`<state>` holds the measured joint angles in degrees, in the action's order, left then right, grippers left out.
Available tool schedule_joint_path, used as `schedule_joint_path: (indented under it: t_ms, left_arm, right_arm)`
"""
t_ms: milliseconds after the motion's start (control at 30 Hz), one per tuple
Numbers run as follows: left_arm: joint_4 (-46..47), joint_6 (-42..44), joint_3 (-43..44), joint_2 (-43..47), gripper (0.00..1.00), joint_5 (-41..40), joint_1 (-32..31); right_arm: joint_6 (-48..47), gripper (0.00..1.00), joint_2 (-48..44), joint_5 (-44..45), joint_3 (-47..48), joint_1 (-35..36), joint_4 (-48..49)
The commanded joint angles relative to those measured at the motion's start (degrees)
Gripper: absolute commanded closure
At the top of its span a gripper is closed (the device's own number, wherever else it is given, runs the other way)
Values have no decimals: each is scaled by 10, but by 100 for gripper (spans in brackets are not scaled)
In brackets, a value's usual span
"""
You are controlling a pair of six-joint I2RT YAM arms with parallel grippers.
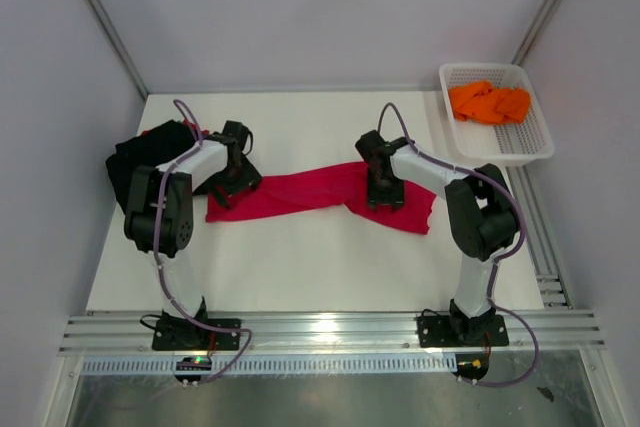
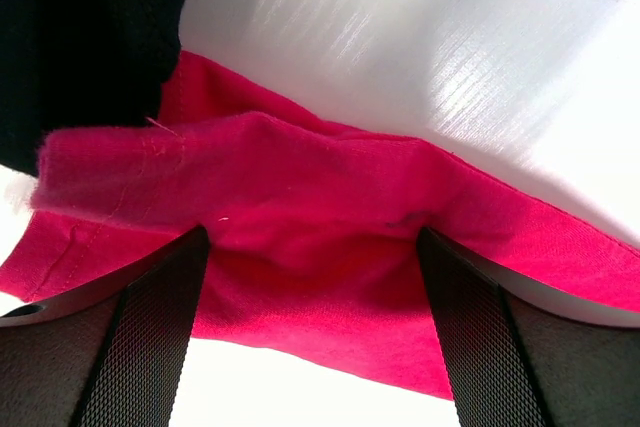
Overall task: Fold and stack the t-shirts
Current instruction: Fold the other side of the tshirt into a rectangle
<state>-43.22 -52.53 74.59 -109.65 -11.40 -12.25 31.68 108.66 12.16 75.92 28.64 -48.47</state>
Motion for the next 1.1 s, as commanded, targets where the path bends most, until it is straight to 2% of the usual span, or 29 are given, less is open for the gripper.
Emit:
schedule_joint_path:
  t_ms: [0, 267, 367, 667, 833, 900, 1067]
  left_arm:
    - [53, -13, -13, 3, 14, 28, -4]
    - [-48, 50, 23, 36, 13, -120, -3]
    - [-70, 59, 28, 50, 13, -136, 0]
    - [-82, 75, 26, 75, 13, -145, 9]
    - [-83, 74, 25, 79, 13, -133, 10]
    - [-78, 71, 23, 79, 13, -122, 10]
    - [-65, 63, 16, 64, 13, -93, 9]
  right_arm:
    - [-3, 48, -6, 17, 22, -1, -13]
    - [-11, 48, -23, 36, -2, -22, -23]
    - [-13, 48, -39, 32, -16, -45, -18]
    - [-17, 47, -56, -6, -50, -76, 12]
    - [-19, 39, -57, -42, -67, -77, 32]
    - [-19, 32, -64, -49, -74, -81, 43]
    - [-30, 31, -62, -54, -80, -90, 44]
